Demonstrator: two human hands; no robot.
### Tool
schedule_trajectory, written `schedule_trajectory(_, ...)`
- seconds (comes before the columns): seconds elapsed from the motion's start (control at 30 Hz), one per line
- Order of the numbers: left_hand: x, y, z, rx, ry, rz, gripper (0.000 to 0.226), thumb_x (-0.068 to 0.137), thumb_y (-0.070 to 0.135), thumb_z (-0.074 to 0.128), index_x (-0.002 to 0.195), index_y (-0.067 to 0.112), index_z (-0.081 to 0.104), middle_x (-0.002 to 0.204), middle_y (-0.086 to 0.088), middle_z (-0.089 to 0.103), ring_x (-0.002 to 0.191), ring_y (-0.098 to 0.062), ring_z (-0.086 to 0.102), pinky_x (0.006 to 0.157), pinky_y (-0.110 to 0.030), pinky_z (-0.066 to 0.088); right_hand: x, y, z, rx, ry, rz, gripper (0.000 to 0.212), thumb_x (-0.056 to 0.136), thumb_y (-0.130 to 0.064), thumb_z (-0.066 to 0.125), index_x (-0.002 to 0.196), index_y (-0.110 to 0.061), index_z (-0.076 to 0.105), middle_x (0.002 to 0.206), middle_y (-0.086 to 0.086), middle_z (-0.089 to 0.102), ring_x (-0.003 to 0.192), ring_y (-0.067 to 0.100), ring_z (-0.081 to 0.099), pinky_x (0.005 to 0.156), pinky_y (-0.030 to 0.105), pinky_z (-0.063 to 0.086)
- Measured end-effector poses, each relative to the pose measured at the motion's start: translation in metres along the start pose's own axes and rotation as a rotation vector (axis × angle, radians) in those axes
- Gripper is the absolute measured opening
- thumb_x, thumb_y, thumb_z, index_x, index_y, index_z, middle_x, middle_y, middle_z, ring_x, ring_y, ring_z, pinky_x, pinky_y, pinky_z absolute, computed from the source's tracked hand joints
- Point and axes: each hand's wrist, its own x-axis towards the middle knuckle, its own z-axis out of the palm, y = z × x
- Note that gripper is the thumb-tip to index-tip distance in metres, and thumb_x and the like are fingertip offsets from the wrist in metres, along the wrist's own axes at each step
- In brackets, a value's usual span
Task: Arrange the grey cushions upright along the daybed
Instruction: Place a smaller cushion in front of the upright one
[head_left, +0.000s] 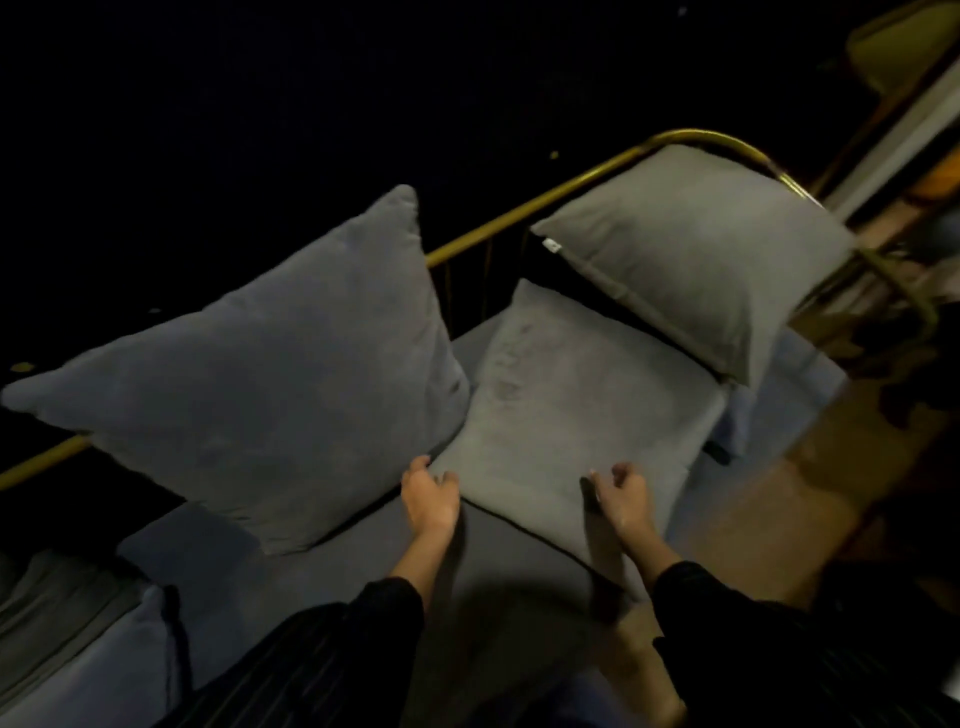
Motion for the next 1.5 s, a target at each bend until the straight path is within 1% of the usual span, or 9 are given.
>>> schedule_trajectory(0.27,0.053,0.09,0.076,0.233,-0.215,0.17,0.057,0.099,0.023,0.058,0.147,0.0,0.04,0.151,-0.022,0.044,0.136,-0.037,0.047,0.11,-0.036,0.037,0.061,0.002,-0.047,0.173,0.216,0.041,0.086,0.078,-0.055,0.066,0.136,0.002,0.04,0.138,0.026,0.049,0.129,0.045,0.045,0.106,0.054,0.04)
schedule_trajectory(0.43,0.115,0.125,0.119,0.254,-0.219,0.076,0.06,0.099,0.038,0.054,0.14,-0.005,0.046,0.143,-0.025,0.052,0.131,-0.039,0.051,0.108,-0.042,0.04,0.103,0.002,-0.054,0.231,0.164,0.182,0.112,0.076,-0.049,0.074,0.152,0.0,0.009,0.158,0.022,0.021,0.146,0.04,0.021,0.118,0.047,0.021)
schedule_trajectory(0.6,0.171,0.13,0.148,0.169,-0.219,0.016,0.067,0.099,0.052,0.045,0.149,0.007,0.042,0.153,-0.016,0.045,0.142,-0.035,0.042,0.118,-0.041,0.033,0.13,0.024,-0.052,0.313,0.1,0.214,0.123,0.068,-0.051,0.08,0.154,-0.011,0.002,0.16,0.013,0.021,0.146,0.031,0.025,0.119,0.044,0.024)
schedule_trajectory(0.7,0.201,0.118,0.15,0.117,-0.261,-0.107,0.09,0.086,0.076,0.043,0.153,0.016,0.036,0.156,-0.012,0.041,0.142,-0.037,0.041,0.119,-0.049,0.031,0.134,0.028,-0.049,0.34,0.108,0.212,0.123,0.062,-0.055,0.081,0.153,-0.022,0.005,0.157,0.009,0.027,0.142,0.032,0.031,0.117,0.046,0.029)
schedule_trajectory(0.8,0.252,0.087,0.154,0.002,-0.324,-0.22,0.121,0.05,0.1,0.05,0.148,0.03,0.044,0.15,-0.005,0.051,0.134,-0.033,0.052,0.114,-0.051,0.039,0.134,0.026,-0.047,0.342,0.122,0.223,0.122,0.059,-0.059,0.08,0.152,-0.028,0.008,0.155,0.009,0.028,0.141,0.033,0.032,0.115,0.05,0.03)
schedule_trajectory(0.93,0.219,0.112,0.147,-0.147,-0.45,-0.231,0.089,0.066,0.085,0.059,0.133,0.026,0.063,0.123,-0.004,0.071,0.112,-0.027,0.066,0.104,-0.045,0.049,0.117,0.021,-0.048,0.324,0.157,0.18,0.119,0.062,-0.056,0.079,0.152,-0.017,0.012,0.153,0.012,0.032,0.14,0.033,0.033,0.115,0.048,0.032)
schedule_trajectory(1.23,0.153,0.113,0.133,-0.273,-0.578,-0.182,0.048,0.09,0.05,0.062,0.126,0.019,0.064,0.112,-0.003,0.073,0.097,-0.017,0.07,0.084,-0.032,0.053,0.038,0.021,-0.07,0.24,0.31,0.189,0.112,0.068,-0.052,0.078,0.152,-0.012,0.015,0.152,0.017,0.031,0.141,0.035,0.03,0.113,0.048,0.027)
schedule_trajectory(1.4,0.103,0.102,0.117,-0.326,-0.666,-0.116,0.099,0.052,0.06,0.088,0.135,0.016,0.06,0.127,-0.006,0.07,0.114,-0.025,0.069,0.105,-0.044,0.051,-0.005,0.043,-0.108,0.279,0.36,0.119,0.111,0.066,-0.051,0.079,0.151,-0.011,0.02,0.153,0.019,0.034,0.141,0.036,0.033,0.116,0.05,0.029)
schedule_trajectory(1.5,0.07,0.09,0.099,-0.339,-0.653,-0.063,0.105,0.046,0.058,0.092,0.136,0.016,0.057,0.128,-0.006,0.07,0.111,-0.026,0.07,0.102,-0.048,0.053,-0.021,0.051,-0.141,0.359,0.321,0.004,0.115,0.054,-0.068,0.078,0.147,-0.023,0.027,0.149,0.009,0.043,0.136,0.03,0.043,0.112,0.05,0.036)
